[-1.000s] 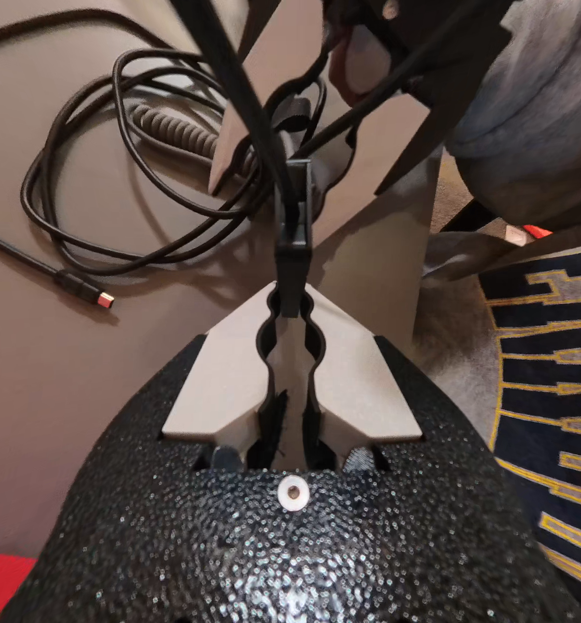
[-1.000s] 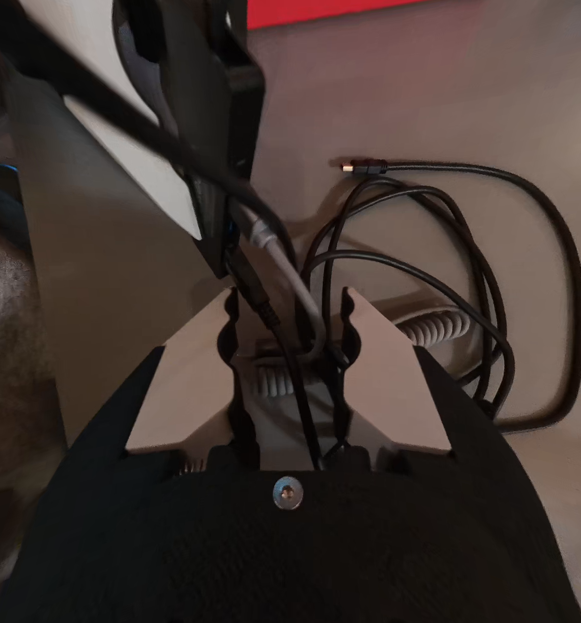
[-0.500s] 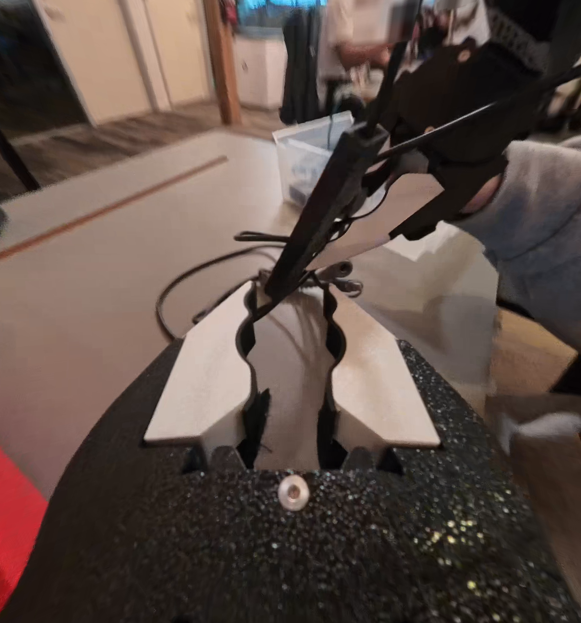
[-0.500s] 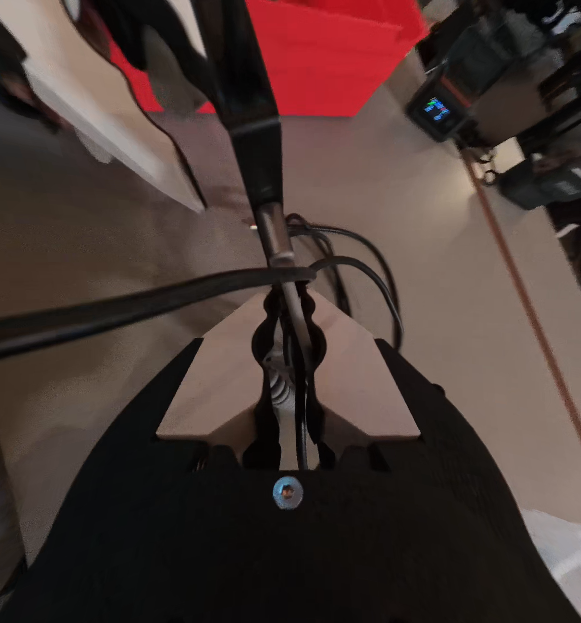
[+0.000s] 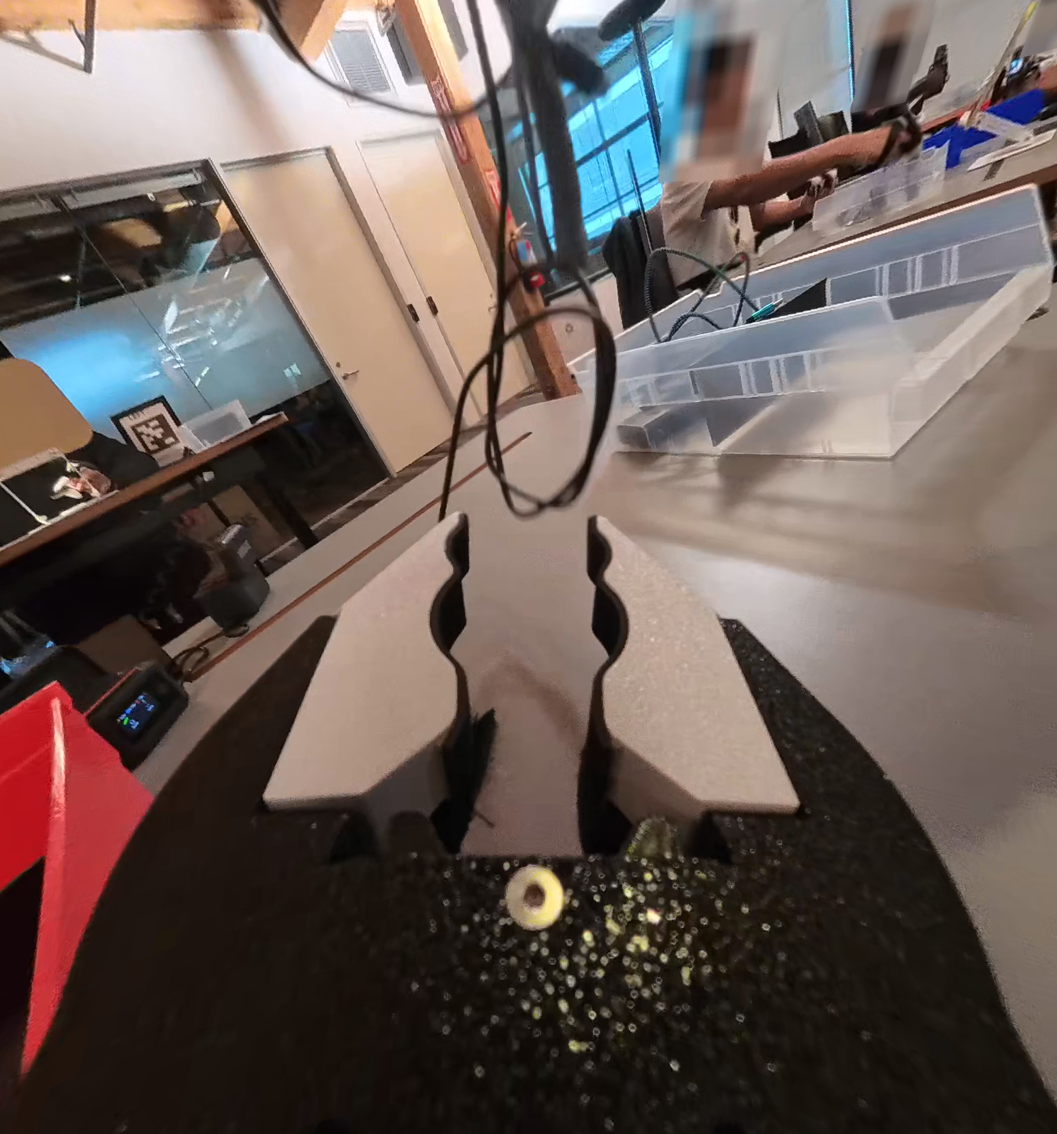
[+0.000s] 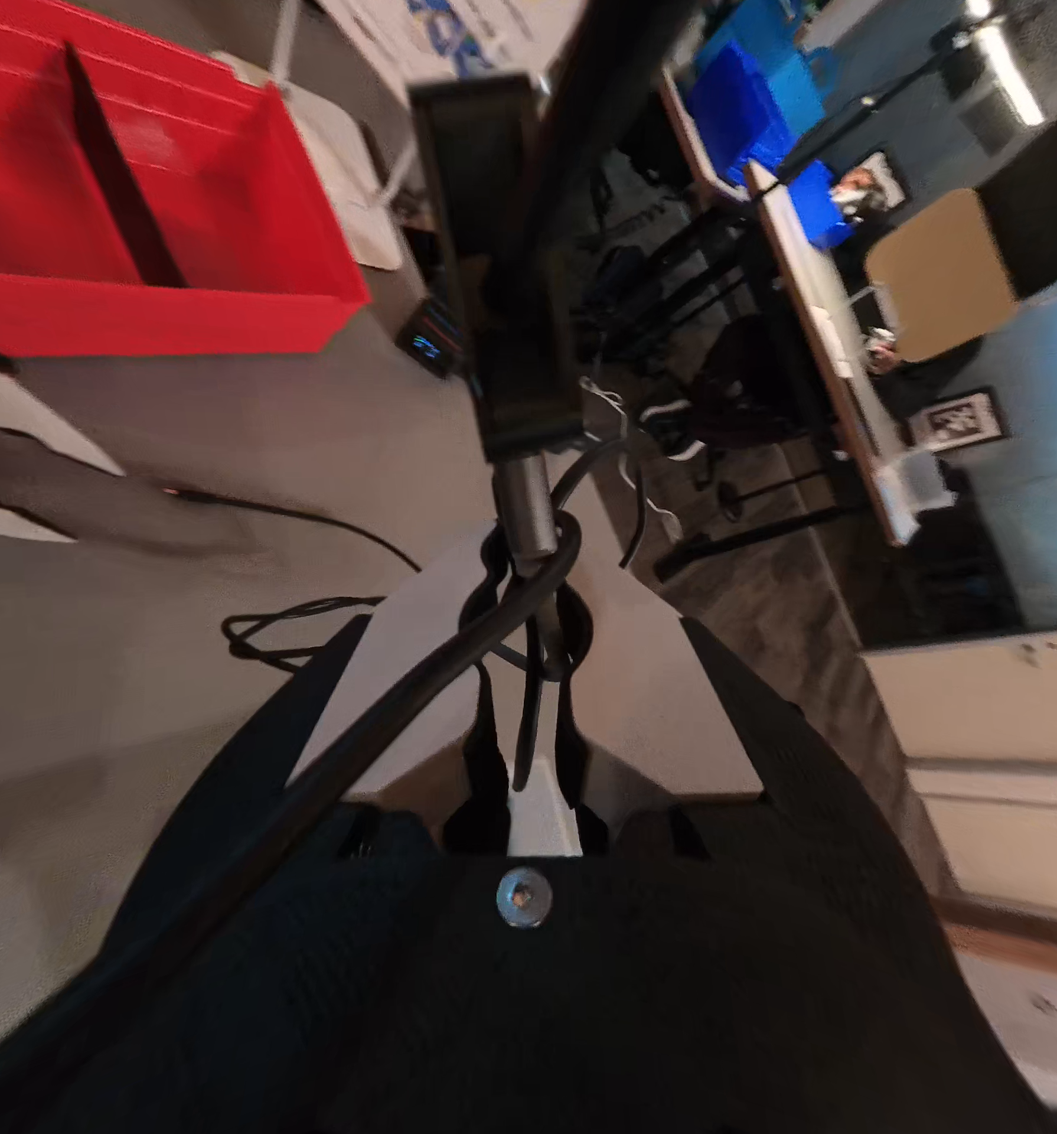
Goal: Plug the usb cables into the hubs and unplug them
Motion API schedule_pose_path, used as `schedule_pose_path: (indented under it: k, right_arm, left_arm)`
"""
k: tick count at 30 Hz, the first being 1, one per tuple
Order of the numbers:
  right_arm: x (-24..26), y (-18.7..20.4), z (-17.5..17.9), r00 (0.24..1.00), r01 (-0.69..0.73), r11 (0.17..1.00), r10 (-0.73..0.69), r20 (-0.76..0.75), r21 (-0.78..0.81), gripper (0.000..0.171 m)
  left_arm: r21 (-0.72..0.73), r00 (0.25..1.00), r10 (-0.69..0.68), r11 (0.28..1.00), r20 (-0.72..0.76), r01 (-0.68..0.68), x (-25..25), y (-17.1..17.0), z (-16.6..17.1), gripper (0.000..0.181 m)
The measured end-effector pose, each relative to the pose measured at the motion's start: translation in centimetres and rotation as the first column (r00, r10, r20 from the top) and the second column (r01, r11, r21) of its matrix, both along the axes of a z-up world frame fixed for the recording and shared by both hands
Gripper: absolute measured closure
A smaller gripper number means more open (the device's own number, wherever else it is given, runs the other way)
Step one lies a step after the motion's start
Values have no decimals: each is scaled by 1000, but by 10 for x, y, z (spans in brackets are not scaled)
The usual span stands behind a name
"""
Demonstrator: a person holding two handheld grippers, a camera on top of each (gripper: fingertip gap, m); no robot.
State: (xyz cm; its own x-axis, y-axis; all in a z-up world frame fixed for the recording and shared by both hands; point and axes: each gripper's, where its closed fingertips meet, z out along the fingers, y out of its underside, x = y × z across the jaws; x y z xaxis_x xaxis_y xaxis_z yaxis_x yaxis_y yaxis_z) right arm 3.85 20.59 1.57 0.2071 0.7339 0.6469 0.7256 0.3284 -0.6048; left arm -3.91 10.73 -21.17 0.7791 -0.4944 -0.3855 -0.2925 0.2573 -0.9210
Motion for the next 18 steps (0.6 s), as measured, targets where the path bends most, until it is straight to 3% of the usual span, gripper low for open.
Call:
schedule_pose_path:
  k: [6,18]
  right_arm:
    - [60,26,97,980,192,970,-198,29,147,161]
    - [163,51,294,860,507,803,-498,-114,314,162]
  left_arm:
    - [-19,1000,-7,1000,6,7,1,0,-3,146]
    - [-101,999,-10,995,47,15,-2,5,-12,153]
